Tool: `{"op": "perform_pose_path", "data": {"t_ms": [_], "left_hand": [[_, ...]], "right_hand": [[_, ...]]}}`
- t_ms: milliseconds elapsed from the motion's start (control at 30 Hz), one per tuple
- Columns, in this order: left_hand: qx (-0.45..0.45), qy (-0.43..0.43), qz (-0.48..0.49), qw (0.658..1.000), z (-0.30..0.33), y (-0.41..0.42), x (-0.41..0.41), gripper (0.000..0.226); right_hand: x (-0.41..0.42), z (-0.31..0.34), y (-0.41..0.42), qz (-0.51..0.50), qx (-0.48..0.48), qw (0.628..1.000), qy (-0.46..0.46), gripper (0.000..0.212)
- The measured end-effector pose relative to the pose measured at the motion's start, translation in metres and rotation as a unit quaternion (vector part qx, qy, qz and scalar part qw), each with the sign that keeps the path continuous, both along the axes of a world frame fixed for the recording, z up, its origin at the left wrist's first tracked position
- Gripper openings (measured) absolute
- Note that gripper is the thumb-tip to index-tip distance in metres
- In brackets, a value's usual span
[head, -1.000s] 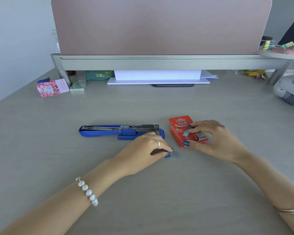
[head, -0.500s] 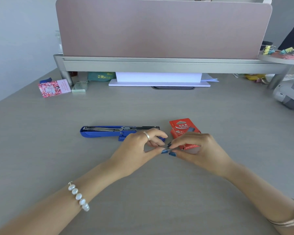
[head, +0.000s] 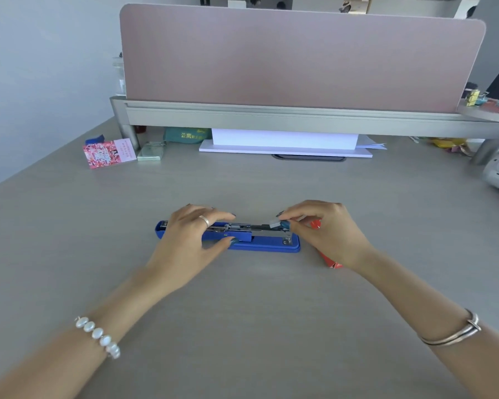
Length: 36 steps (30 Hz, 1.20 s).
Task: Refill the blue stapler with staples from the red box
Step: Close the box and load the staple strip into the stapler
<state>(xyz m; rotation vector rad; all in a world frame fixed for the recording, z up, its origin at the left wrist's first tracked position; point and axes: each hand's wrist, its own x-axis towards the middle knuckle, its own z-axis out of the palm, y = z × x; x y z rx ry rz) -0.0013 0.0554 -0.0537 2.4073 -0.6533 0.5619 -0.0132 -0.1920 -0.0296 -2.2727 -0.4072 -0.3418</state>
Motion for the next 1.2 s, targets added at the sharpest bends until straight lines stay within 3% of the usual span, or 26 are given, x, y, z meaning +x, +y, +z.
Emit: {"op": "perform_pose_path", "data": {"t_ms": [600,767,1200], "left_hand": [[-0.034,0.045,-0.008,0.998,-0.007,0.001,0.009,0.019],[-0.028,0.044,-0.007,0.999,-0.006,0.001,0.008,0.026],[-0.023,0.028,-0.017,0.999,-0.01,0.003,0.011,0.022]], "right_hand": [[-0.003,-0.008,0.0,-0.029,0.027,0.999,0.005,0.027],[-0.004,-0.007,-0.002,-0.033,0.044,0.998,0.011,0.028],[-0.003,-0.011,-0.002,-0.001,-0.01,1.0,0.009,0.023]]}}
